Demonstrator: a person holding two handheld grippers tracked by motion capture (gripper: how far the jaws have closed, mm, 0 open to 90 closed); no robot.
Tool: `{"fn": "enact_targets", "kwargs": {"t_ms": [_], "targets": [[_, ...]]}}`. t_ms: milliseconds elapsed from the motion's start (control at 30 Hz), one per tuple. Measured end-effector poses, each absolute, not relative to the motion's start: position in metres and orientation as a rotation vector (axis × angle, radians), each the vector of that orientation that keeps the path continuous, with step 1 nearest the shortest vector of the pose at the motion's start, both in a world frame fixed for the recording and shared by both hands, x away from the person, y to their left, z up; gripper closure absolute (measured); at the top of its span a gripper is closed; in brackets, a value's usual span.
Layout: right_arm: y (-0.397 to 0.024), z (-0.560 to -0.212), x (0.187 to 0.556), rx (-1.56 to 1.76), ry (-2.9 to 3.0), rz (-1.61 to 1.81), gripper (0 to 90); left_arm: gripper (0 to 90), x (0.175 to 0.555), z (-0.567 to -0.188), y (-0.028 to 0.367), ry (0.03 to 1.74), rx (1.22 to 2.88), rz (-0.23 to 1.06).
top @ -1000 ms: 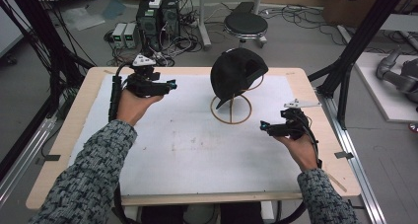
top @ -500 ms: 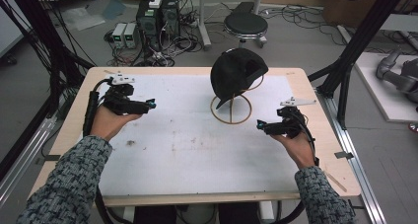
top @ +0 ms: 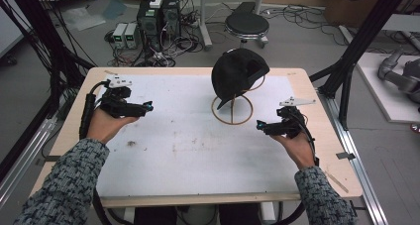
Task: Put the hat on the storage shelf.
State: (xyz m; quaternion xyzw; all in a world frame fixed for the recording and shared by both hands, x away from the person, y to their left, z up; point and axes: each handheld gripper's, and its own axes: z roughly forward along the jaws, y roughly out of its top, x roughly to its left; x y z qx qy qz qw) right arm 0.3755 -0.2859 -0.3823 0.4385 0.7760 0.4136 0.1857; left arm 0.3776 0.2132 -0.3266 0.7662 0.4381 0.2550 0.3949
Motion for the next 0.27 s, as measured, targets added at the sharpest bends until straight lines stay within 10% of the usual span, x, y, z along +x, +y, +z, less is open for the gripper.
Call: {"fn": "enact_targets", "kwargs": {"t_ms": [267], "targets": [[-0.2855,-0.3823,0.3753,1.238,2.186,1.168,3.4,14.3,0.3768,-0.3299,0.211,1.095,1.953,0.653]]}}
